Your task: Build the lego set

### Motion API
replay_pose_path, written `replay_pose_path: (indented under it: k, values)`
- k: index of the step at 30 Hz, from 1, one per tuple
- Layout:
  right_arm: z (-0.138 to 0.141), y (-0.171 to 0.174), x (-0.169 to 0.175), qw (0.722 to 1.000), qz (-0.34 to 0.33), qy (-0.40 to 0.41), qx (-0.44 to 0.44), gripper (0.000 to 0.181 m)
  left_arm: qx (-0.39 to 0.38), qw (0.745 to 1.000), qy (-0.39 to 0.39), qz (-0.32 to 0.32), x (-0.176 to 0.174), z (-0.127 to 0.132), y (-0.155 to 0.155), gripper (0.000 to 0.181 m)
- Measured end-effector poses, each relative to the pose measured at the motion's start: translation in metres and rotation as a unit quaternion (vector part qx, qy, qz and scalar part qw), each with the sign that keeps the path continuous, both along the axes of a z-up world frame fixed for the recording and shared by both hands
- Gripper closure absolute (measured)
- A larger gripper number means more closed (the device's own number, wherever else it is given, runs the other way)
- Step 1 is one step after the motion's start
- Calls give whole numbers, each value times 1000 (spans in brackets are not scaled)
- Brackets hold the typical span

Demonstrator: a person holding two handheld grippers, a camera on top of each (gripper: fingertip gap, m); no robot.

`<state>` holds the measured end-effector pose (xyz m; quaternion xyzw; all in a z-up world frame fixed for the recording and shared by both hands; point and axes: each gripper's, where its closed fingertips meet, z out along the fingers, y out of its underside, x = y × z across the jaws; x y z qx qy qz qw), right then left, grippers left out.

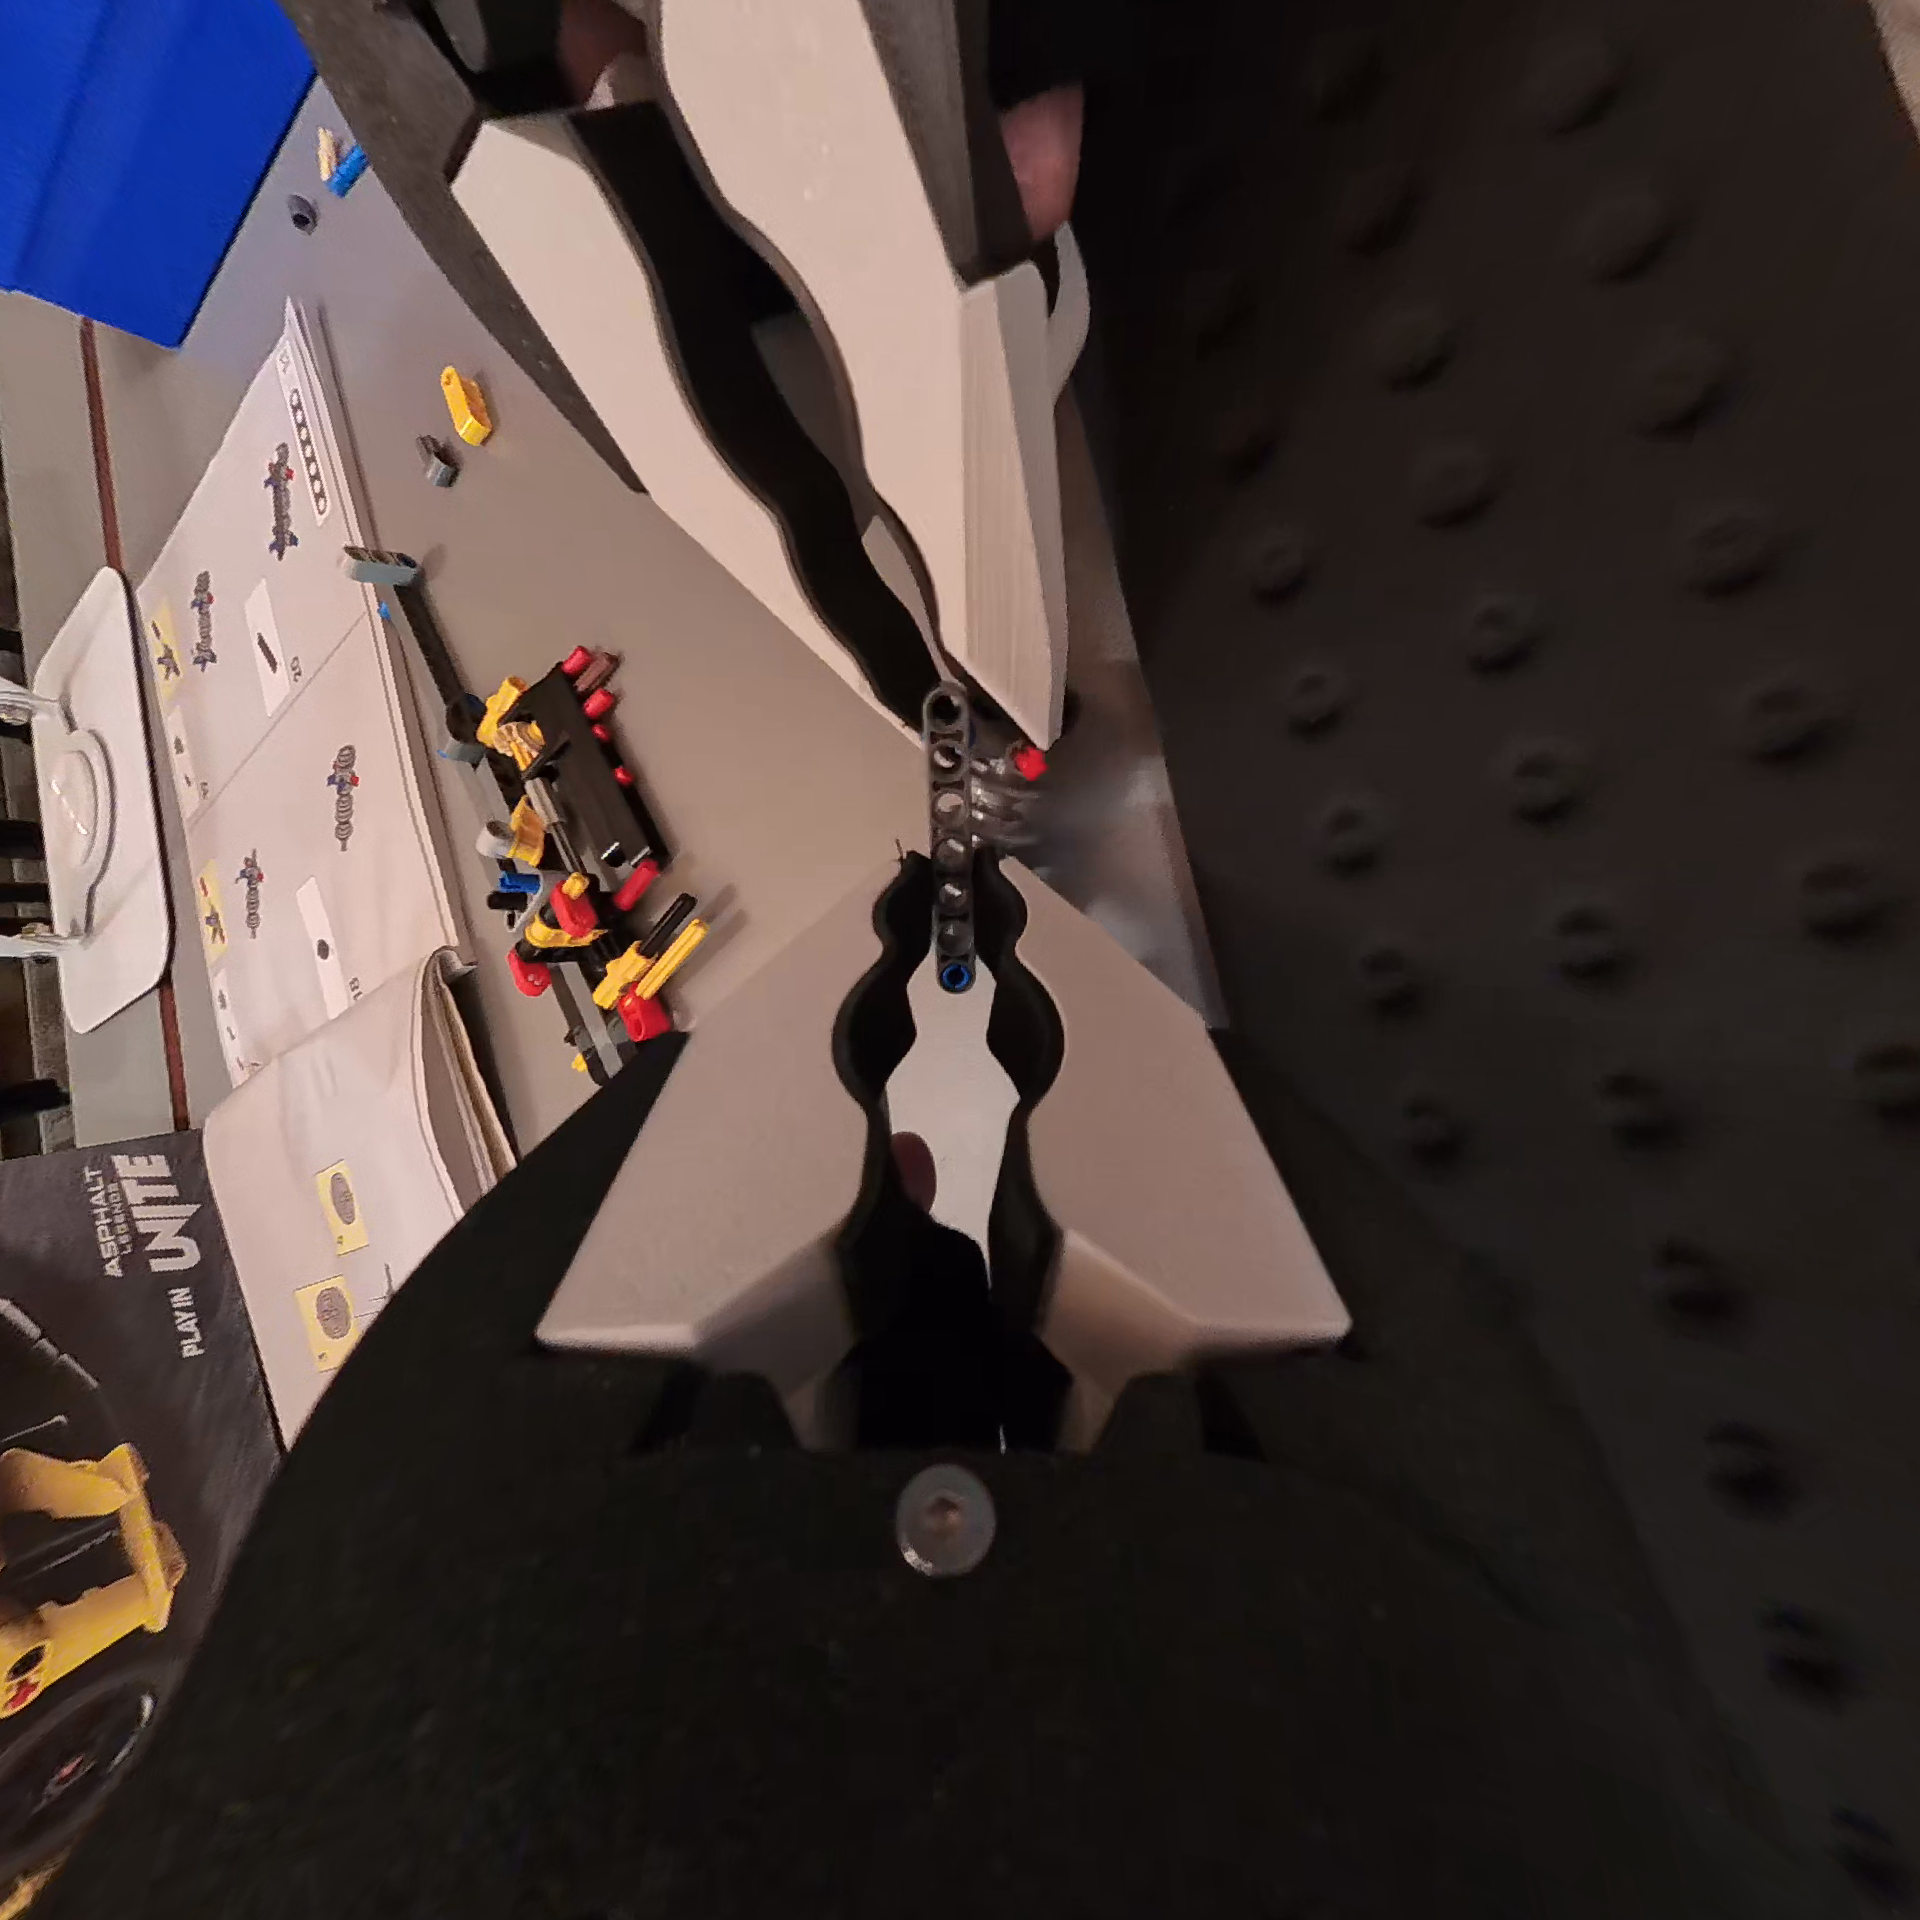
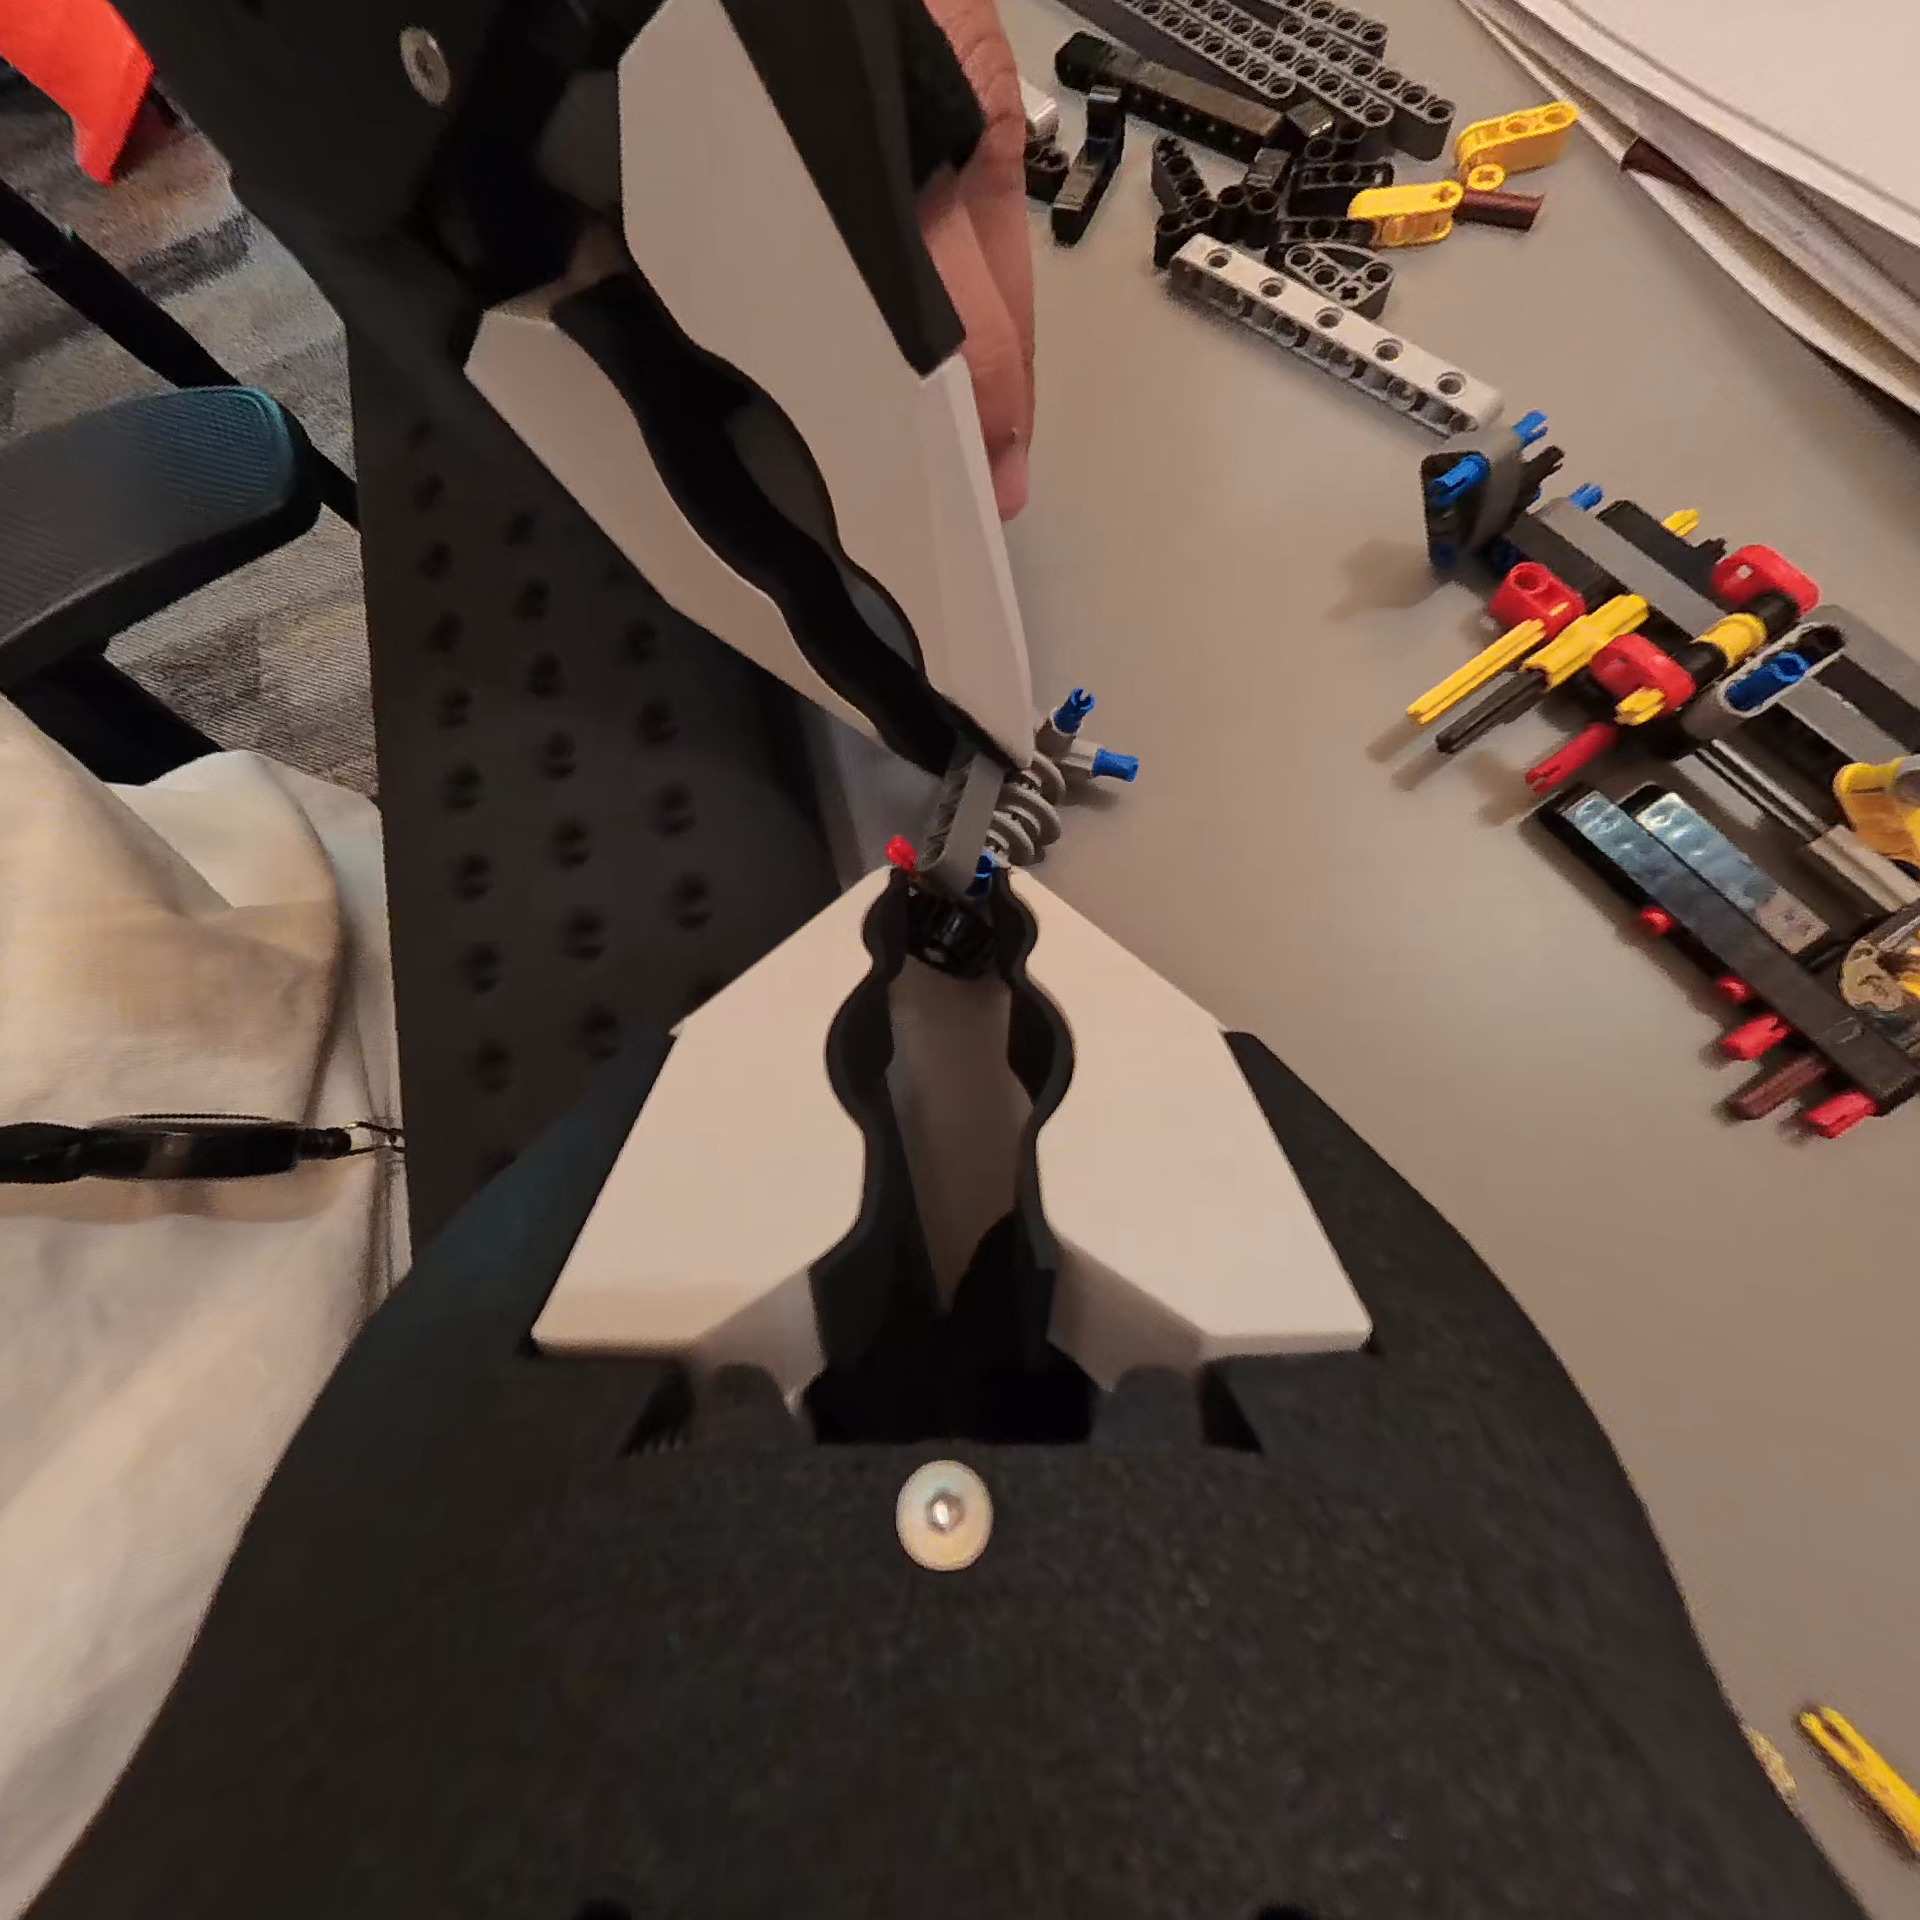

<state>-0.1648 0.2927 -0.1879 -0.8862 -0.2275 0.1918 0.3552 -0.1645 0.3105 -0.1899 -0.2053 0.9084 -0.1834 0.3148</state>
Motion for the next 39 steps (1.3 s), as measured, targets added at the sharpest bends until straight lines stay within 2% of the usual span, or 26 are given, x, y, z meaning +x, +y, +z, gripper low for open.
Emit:
replay_pose_path:
  k: [5, 10, 16, 18, 21, 22, 24, 25, 27, 29, 33, 36, 39]
  values:
    - [-3, -9, -5, 994, 74, -78, 27, 168, -14, 999, 37, -29, -7, 0, -9, 174]
    - [-3, -10, -5, 987, 129, -83, 42, 168, -66, 994, 79, -27, -8, 0, -12, 174]
    - [21, -3, -7, 996, 69, 9, 52, 152, -81, 994, 68, -9, -5, 0, -11, 175]
    - [17, -1, -8, 996, 64, -24, 55, 153, -87, 994, 67, -4, -4, 0, -11, 175]
    - [5, 5, -3, 993, 46, -92, 63, 173, -96, 993, 65, 4, -3, 0, -14, 175]
    - [5, 5, -2, 992, 46, -94, 69, 174, -96, 993, 61, 10, -3, 0, -13, 173]
    - [5, 2, -1, 996, 42, -60, 55, 174, -106, 993, 46, 34, -4, 3, -6, 148]
    - [6, 1, 2, 998, 35, -33, 45, 174, -131, 990, 37, 49, -5, 7, -2, 145]
    - [10, 1, 10, 999, 11, 20, 37, 174, -209, 974, 24, 85, -5, 18, 6, 147]
    - [18, 4, 17, 996, -12, 79, 36, 175, -302, 946, 28, 116, -6, 25, 10, 147]
    - [45, 15, 30, 972, -58, 224, 51, 175, -432, 888, 13, 154, 4, 36, 8, 147]
    - [56, 20, 34, 949, -73, 304, 47, 175, -394, 899, -49, 185, 18, 38, 18, 146]
    - [66, 23, 37, 923, -83, 372, 44, 175, -349, 911, -126, 182, 25, 52, 23, 157]
